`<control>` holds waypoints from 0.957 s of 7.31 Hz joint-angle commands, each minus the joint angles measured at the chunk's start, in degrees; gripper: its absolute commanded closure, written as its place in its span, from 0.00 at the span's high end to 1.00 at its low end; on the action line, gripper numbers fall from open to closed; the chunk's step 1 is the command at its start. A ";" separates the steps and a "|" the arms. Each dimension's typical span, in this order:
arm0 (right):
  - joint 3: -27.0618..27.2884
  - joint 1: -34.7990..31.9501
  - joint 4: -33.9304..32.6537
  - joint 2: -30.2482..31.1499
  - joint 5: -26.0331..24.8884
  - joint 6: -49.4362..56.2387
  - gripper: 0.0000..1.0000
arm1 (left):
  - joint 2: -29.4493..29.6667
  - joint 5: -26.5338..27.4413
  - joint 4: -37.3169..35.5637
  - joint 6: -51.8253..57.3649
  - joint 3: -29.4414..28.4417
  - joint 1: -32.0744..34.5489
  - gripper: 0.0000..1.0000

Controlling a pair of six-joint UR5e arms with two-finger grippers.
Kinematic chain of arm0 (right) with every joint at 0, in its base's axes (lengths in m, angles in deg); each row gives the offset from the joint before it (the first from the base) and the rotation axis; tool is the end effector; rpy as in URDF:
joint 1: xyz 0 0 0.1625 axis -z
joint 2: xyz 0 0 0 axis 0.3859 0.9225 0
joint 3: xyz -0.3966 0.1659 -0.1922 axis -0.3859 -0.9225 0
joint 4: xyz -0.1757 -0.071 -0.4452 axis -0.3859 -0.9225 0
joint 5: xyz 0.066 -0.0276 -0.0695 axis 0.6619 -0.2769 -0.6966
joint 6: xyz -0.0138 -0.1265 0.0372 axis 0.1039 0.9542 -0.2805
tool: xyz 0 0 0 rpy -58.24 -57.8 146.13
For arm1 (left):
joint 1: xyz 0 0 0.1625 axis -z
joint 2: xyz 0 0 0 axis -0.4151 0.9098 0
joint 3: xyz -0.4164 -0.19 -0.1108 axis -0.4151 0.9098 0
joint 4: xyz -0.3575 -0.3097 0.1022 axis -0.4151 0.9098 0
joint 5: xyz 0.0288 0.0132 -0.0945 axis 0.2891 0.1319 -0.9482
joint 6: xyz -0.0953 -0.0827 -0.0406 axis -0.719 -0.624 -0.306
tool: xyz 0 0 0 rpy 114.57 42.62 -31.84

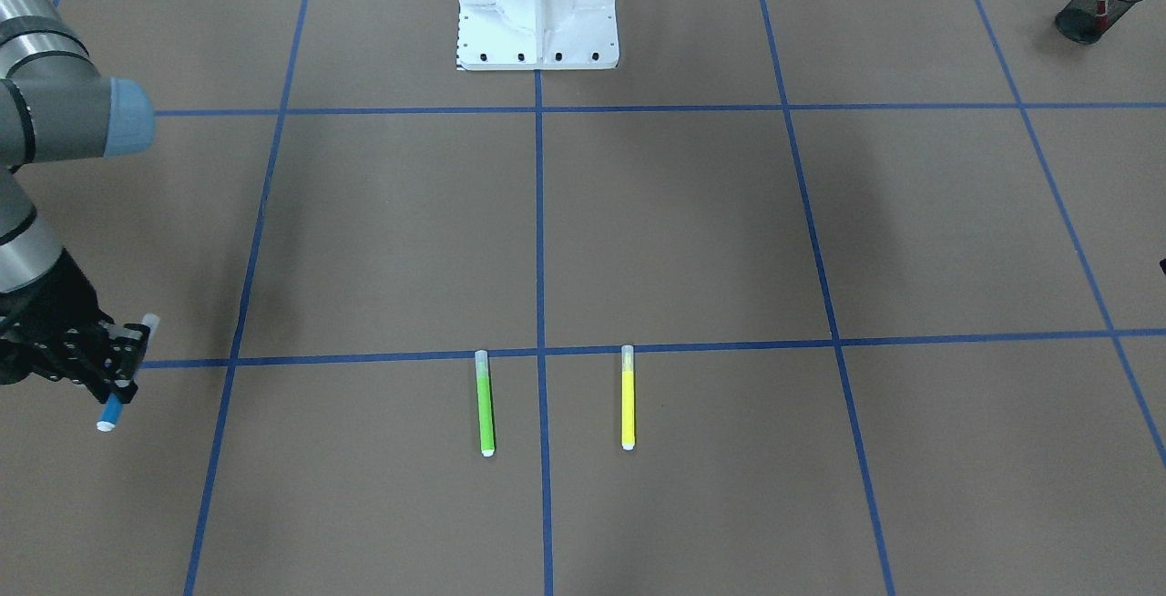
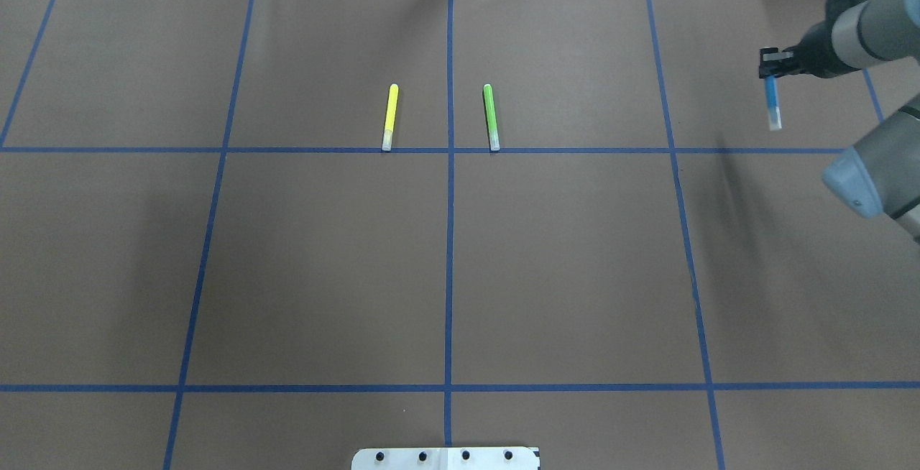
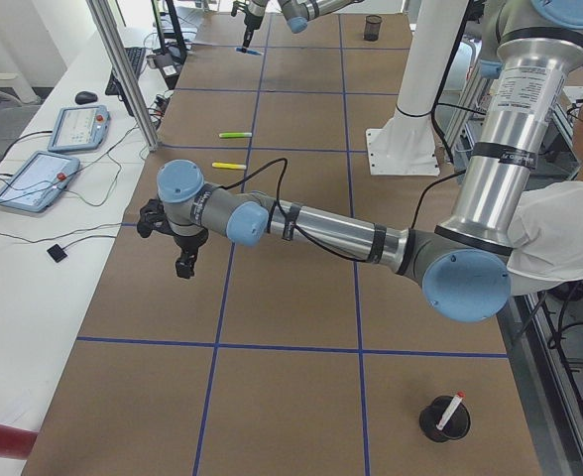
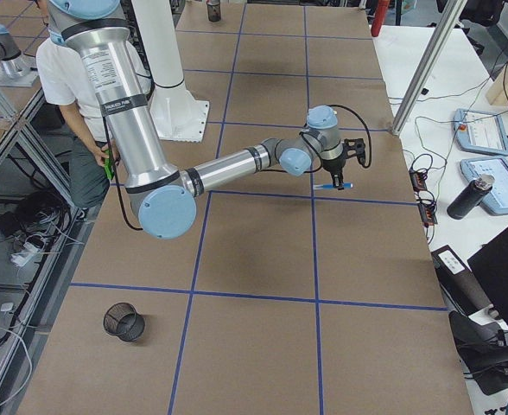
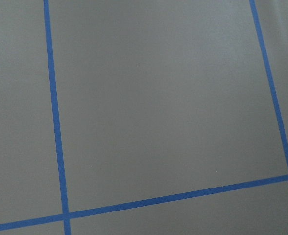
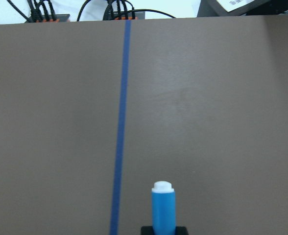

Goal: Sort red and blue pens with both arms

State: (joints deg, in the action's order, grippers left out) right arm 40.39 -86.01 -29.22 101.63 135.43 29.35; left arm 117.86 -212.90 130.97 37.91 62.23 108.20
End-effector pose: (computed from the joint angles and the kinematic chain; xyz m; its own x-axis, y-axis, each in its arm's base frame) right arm -0.2468 -0.6751 0.5413 0.7192 -0.0159 0.6946 -0.2790 0.9089 0.3098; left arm 0.0428 -0.6948 0.5589 0.6338 0.1497 -0.7589 0.0372 0.9741 0.2232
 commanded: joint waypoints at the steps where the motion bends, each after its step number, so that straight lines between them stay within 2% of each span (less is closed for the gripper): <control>1: 0.00 -5.39 11.68 9.17 5.41 2.71 0.00 | 0.16 0.00 0.00 -0.07 -0.02 0.00 0.99; 4: 0.97 -19.08 31.77 25.15 15.88 5.44 0.00 | 0.34 0.00 -0.09 -0.24 -0.02 0.00 0.99; 5: 4.10 -24.18 37.24 33.13 16.17 5.44 0.00 | 0.34 0.00 -0.09 -0.25 -0.02 0.00 0.99; 7: 6.86 -31.67 40.87 42.57 15.04 5.53 0.00 | 0.25 -0.09 -0.17 -0.33 0.06 0.09 0.99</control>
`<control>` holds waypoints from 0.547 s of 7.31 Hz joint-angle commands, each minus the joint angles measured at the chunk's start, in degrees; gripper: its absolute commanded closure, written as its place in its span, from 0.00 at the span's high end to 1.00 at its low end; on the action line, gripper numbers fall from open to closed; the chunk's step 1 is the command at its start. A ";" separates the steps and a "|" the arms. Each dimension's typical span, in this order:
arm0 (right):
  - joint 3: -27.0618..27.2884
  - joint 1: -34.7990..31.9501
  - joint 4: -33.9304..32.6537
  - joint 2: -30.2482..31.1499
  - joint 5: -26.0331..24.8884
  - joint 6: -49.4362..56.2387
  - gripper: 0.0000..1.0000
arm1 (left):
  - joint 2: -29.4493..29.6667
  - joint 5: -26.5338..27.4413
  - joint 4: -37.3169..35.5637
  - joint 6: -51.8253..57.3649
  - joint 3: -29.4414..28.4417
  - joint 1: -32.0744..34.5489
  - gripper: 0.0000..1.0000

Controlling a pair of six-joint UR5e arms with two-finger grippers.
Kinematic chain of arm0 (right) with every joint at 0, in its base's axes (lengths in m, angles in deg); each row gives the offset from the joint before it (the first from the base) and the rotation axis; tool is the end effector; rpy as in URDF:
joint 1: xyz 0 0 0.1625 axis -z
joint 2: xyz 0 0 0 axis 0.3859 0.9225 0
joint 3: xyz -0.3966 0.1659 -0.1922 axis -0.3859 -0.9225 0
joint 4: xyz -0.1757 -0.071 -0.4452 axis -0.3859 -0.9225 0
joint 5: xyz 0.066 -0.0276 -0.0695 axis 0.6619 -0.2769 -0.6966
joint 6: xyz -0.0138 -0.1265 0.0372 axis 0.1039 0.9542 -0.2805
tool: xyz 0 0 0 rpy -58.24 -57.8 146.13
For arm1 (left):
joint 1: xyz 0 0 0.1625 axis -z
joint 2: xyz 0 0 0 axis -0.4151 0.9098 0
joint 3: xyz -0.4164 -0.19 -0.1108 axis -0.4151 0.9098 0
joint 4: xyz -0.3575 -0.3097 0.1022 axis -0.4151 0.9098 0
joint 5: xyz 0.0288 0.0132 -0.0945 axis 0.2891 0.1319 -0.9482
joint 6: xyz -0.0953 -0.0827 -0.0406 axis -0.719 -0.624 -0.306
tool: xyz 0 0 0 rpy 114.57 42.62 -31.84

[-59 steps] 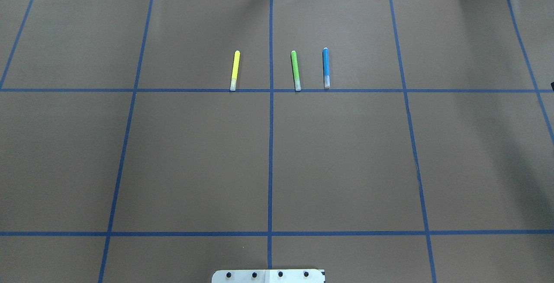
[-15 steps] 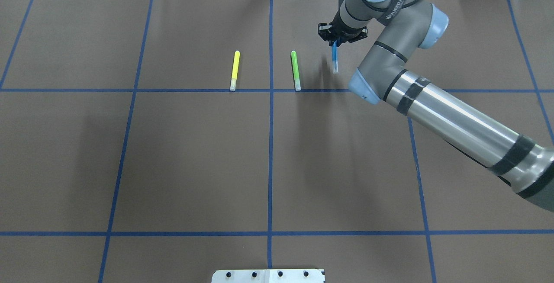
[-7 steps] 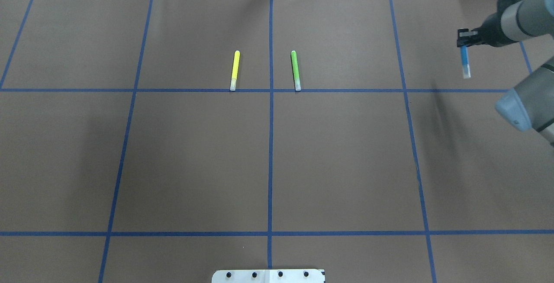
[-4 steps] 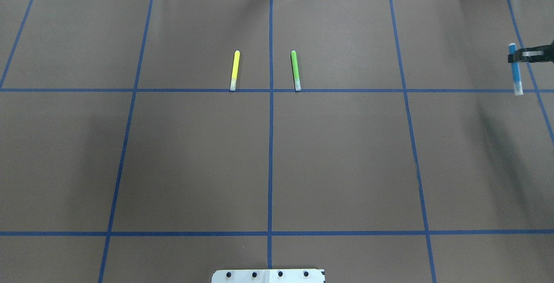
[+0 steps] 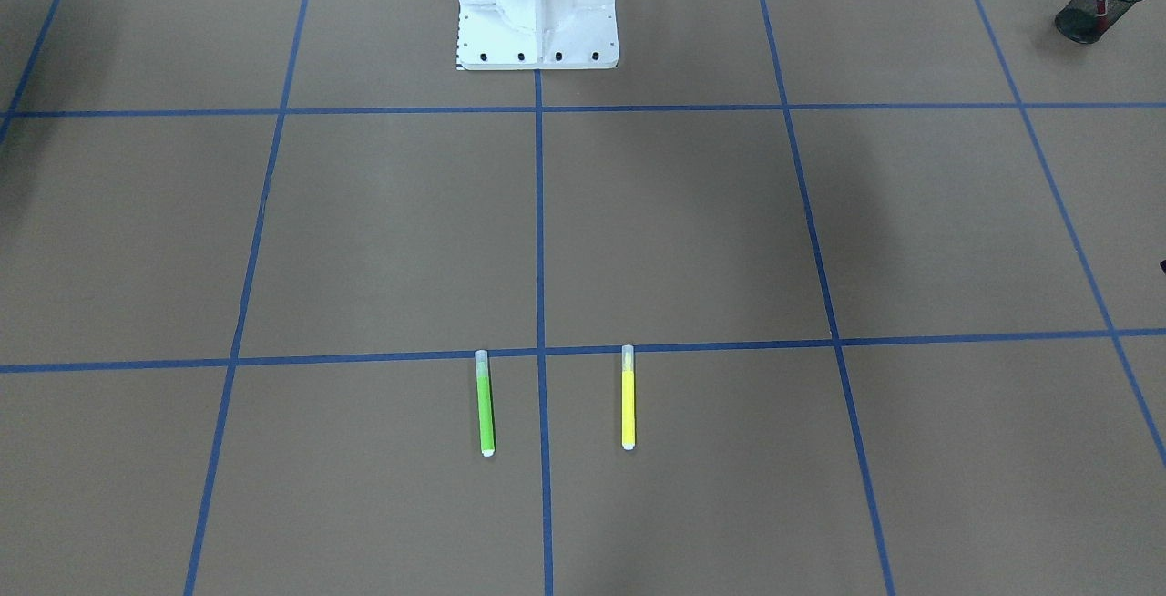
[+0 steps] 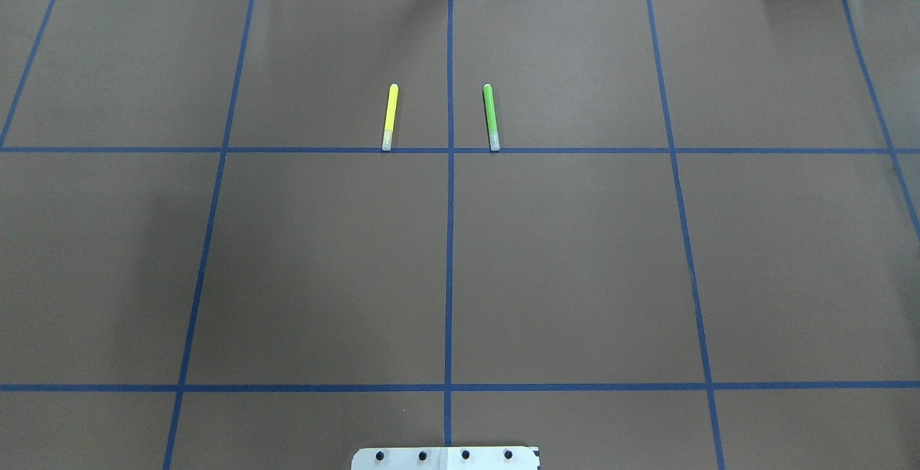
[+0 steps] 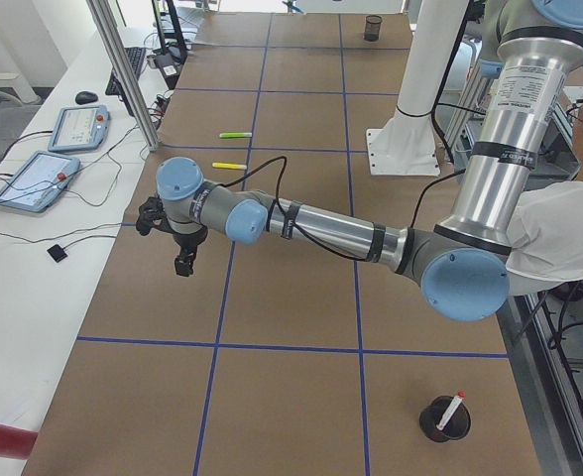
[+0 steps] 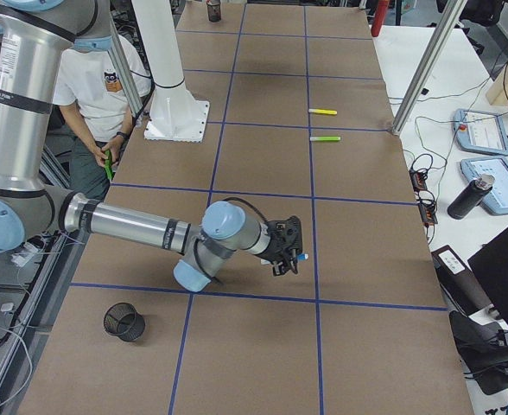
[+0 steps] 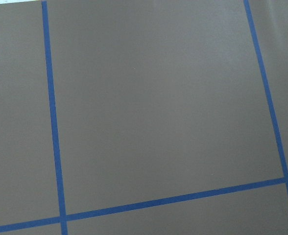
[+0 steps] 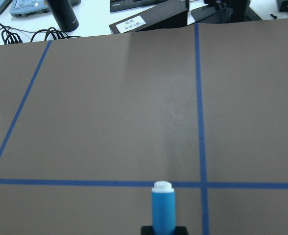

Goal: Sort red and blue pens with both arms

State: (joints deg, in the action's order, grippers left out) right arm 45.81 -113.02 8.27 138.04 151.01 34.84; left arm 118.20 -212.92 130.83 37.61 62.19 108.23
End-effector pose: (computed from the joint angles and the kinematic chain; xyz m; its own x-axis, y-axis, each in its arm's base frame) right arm 0.0539 -0.3919 0.7308 0.6049 0.0271 0.7959 -0.5094 0.7814 0.3605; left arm 0.0427 -0.6971 0.5555 0.6332 0.1464 -0.7600 0.0410 0.9742 0.2219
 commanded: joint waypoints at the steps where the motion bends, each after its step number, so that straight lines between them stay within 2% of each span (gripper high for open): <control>1: 1.62 -6.43 6.02 11.07 -2.47 0.04 0.00 | -0.17 -0.07 -0.03 -0.03 0.19 0.06 0.99; 2: 1.36 -7.14 8.31 16.51 -5.27 0.39 0.00 | -0.35 -0.07 -0.03 -0.03 0.36 0.06 0.99; 4: 0.83 -11.42 14.02 24.71 -6.53 3.28 0.00 | -0.44 -0.07 -0.03 -0.03 0.80 0.15 0.99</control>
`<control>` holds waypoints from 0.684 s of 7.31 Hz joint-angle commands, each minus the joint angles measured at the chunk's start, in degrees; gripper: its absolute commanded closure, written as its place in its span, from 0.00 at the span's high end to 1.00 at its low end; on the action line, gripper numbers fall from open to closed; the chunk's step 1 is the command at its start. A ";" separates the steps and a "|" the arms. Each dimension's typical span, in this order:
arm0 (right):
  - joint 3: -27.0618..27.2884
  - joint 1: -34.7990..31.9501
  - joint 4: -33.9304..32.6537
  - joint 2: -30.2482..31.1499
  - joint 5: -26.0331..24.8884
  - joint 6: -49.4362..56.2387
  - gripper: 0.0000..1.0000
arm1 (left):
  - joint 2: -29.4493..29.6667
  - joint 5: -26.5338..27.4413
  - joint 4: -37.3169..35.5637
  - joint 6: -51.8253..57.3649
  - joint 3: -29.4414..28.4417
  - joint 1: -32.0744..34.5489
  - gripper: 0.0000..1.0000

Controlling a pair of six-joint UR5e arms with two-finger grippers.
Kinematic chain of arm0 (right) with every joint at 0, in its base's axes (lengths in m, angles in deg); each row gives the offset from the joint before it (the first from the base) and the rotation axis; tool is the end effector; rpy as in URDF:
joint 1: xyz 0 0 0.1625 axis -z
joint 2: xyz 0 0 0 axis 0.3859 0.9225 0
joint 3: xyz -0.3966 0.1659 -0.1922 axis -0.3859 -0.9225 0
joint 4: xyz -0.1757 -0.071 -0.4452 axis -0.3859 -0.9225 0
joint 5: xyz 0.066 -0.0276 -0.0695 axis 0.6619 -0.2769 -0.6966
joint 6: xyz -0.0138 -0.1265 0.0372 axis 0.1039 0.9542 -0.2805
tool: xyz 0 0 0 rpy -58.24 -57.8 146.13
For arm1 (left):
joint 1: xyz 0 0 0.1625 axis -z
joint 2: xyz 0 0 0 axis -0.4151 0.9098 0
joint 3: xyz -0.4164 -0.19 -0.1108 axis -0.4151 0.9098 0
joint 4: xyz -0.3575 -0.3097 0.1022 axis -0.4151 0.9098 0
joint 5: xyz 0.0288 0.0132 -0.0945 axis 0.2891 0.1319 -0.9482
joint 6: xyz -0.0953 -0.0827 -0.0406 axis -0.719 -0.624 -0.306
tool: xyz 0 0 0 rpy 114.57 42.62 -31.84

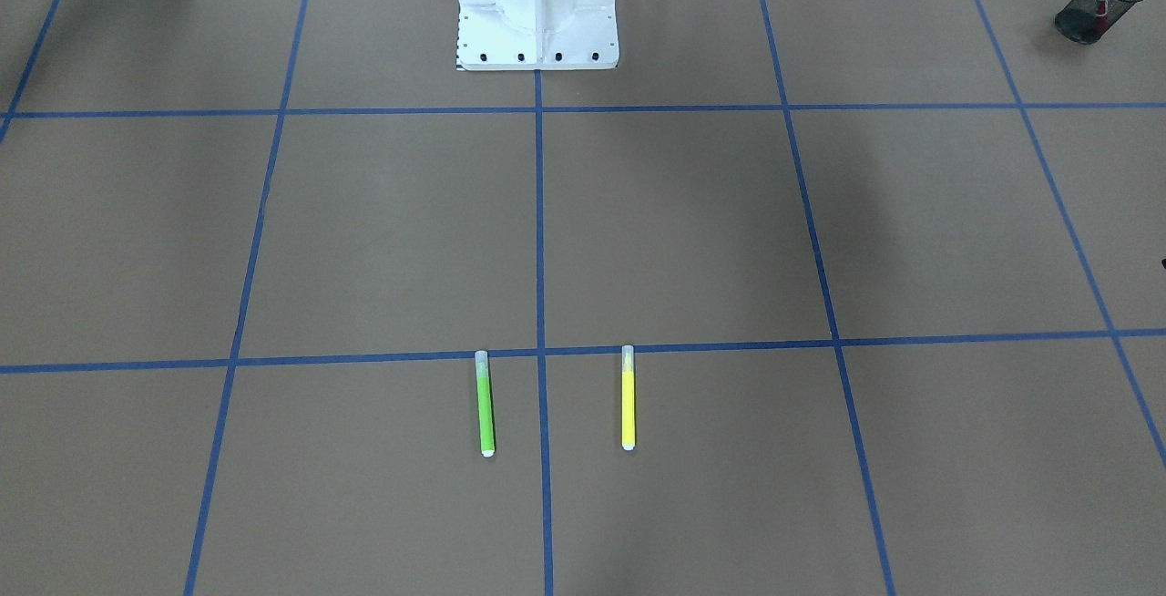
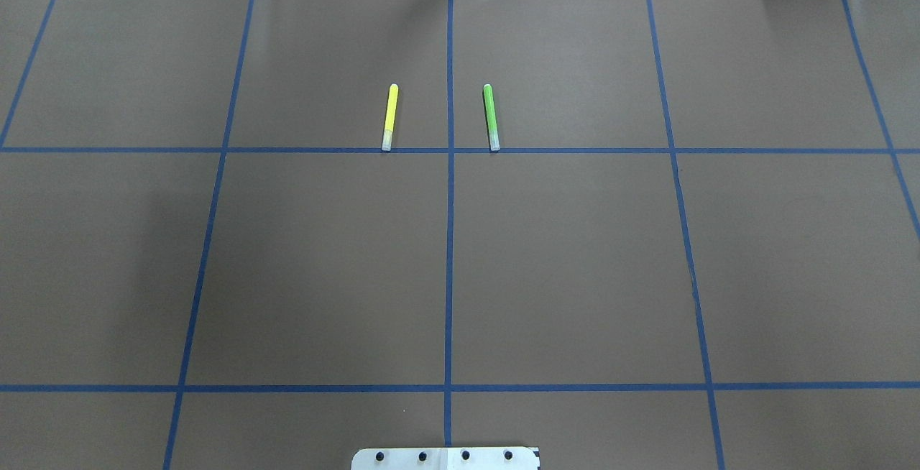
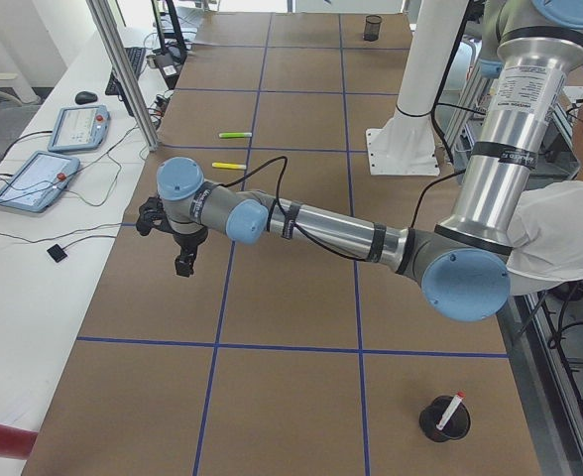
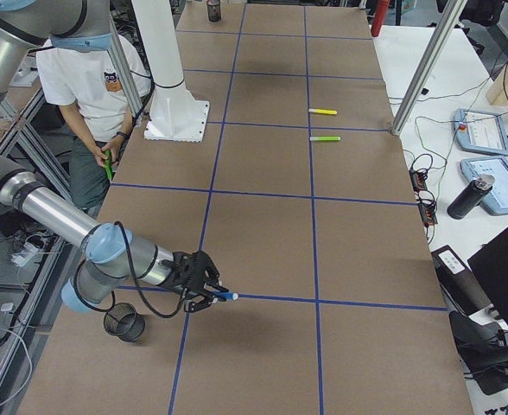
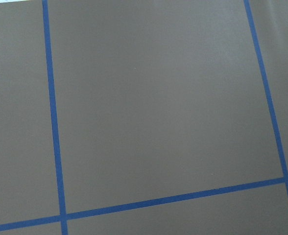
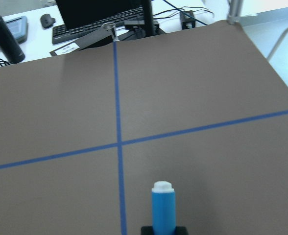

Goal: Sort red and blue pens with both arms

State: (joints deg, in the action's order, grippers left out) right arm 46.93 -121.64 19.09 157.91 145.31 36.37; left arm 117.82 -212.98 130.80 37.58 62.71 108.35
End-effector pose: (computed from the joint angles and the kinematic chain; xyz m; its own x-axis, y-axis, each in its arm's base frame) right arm 0.0914 -0.1790 0.7989 0.6310 0.2567 0.7321 -0.6413 0.7036 0.3060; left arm 0.0410 -0.6940 0.5548 0.6325 0.1462 -0.7606 0.0432 0.9738 0.2232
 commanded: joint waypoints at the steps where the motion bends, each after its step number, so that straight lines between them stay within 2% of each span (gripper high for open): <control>1: -0.99 -7.36 3.74 6.53 -0.83 5.15 0.00 | -0.06 0.00 0.00 0.00 0.37 0.20 0.99; 2: -6.83 -12.97 7.32 6.19 -0.83 11.89 0.00 | -0.14 -0.09 -0.09 0.00 0.72 0.38 0.99; 3: -11.15 -15.73 12.40 5.93 -0.83 13.61 0.00 | -0.15 -0.09 -0.09 0.00 0.73 0.47 0.99; 5: -11.28 -19.17 14.20 6.89 -0.31 13.80 0.00 | -0.84 -0.09 -0.18 0.00 1.77 0.82 0.99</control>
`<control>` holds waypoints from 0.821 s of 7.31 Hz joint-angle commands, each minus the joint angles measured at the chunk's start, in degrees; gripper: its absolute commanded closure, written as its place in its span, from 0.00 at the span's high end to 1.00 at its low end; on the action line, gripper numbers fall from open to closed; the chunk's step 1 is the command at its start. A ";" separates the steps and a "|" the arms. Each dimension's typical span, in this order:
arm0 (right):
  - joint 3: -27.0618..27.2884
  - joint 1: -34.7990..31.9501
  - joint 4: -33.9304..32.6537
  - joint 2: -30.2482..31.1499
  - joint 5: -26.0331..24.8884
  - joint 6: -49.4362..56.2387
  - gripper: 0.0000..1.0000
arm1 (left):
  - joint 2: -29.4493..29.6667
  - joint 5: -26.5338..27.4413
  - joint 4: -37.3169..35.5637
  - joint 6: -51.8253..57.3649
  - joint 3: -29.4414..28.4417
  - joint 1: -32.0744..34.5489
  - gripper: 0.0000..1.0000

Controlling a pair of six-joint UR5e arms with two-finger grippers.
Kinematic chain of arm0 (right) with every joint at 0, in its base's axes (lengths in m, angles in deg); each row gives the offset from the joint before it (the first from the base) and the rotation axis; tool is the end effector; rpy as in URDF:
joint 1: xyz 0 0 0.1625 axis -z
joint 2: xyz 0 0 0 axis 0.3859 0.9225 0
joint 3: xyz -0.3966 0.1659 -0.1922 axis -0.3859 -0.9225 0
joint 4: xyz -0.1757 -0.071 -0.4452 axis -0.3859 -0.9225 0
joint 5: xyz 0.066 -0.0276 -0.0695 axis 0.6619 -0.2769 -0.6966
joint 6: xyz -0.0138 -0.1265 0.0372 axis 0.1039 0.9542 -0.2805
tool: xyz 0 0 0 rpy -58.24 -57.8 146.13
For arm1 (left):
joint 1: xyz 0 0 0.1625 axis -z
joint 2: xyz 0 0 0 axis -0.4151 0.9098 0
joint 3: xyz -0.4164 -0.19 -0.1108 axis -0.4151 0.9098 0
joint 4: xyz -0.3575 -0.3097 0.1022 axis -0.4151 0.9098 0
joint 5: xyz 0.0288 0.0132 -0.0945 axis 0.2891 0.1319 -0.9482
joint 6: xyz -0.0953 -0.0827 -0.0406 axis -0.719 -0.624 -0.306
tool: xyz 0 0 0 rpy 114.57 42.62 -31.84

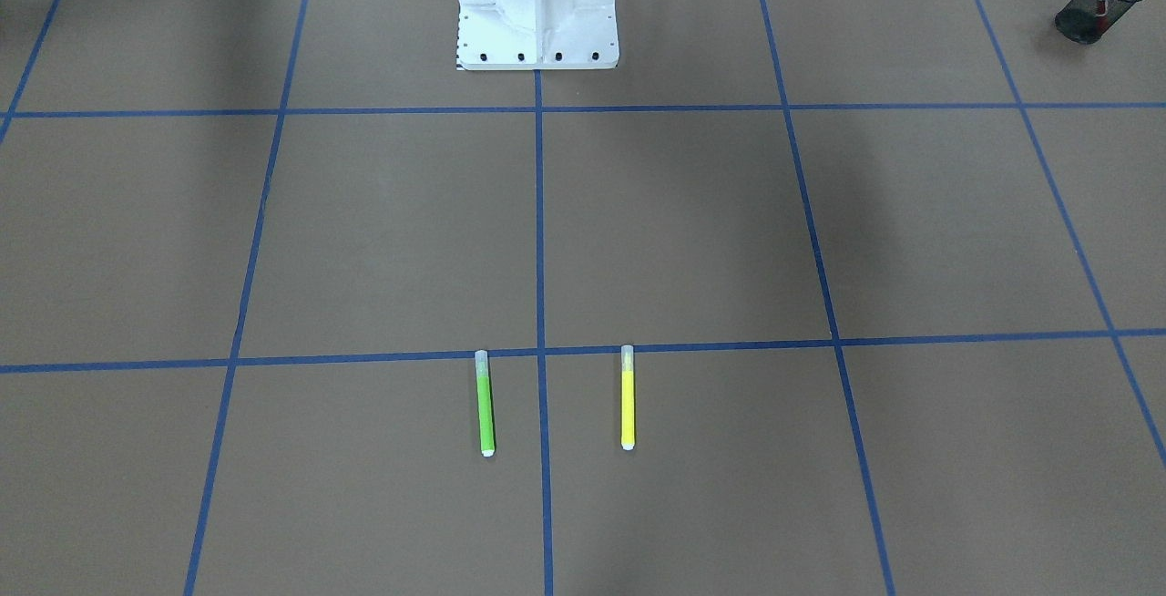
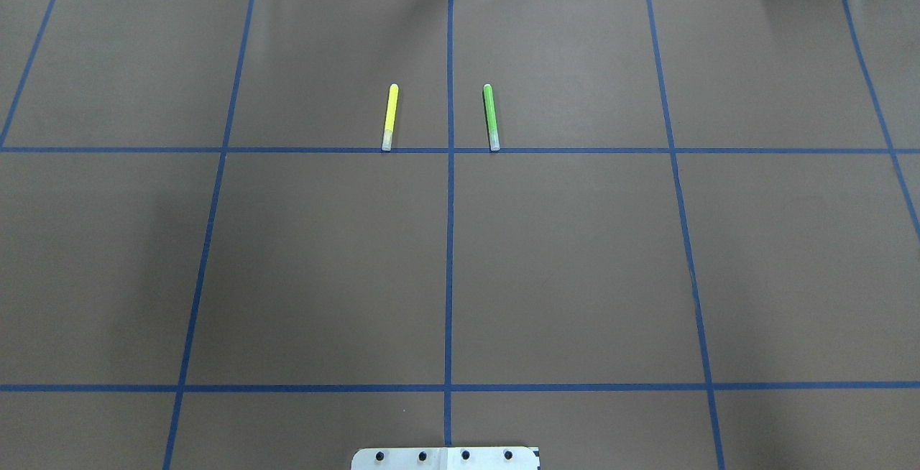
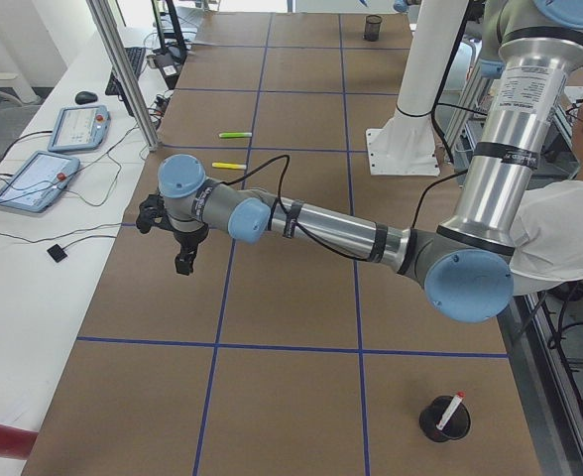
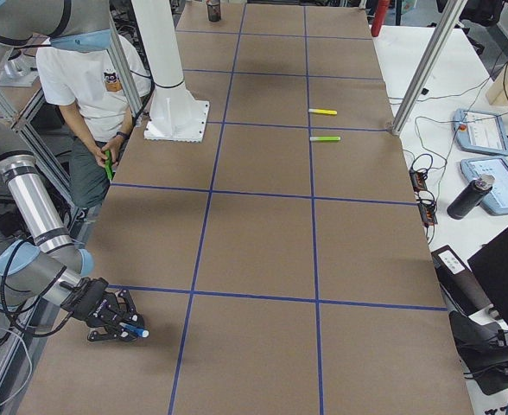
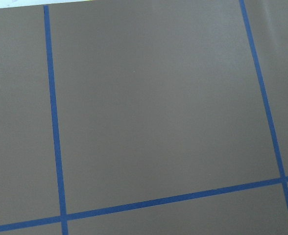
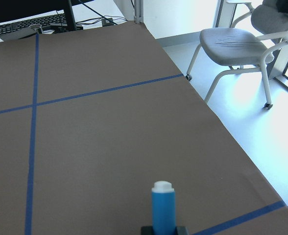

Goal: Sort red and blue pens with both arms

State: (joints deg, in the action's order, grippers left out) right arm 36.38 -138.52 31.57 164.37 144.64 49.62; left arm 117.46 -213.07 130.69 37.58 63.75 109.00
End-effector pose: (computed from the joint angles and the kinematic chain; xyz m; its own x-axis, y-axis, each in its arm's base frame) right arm 0.0811 -0.0213 0.8675 0.6831 0.3591 0.6360 -0.6910 0.5997 0.4035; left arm 0.0329 -0.6906 0.5487 0.6322 0.1469 -0.7607 0.0542 0.9711 0.2325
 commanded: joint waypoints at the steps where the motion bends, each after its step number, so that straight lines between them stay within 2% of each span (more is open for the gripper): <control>1: -0.82 -2.65 3.12 0.52 0.37 0.55 0.00 | -0.50 0.00 0.02 0.00 0.82 0.16 0.99; 2: -0.91 -3.00 5.66 0.52 0.72 0.47 0.00 | -0.67 0.08 0.02 0.00 0.91 0.16 0.99; 3: -3.60 -3.09 9.34 0.69 0.81 0.47 0.00 | -0.93 0.09 0.02 0.00 0.91 0.25 0.99; 4: -8.59 -3.27 17.12 0.61 0.90 0.55 0.00 | -0.93 0.09 0.02 0.00 0.91 0.25 0.99; 6: -9.61 -3.36 19.66 -0.17 1.42 0.47 0.00 | -0.85 0.09 0.02 0.00 1.00 0.25 0.99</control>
State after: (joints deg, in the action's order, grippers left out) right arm 27.68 -141.78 49.27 164.79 145.87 50.14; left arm 116.60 -212.99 130.71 37.58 64.69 109.25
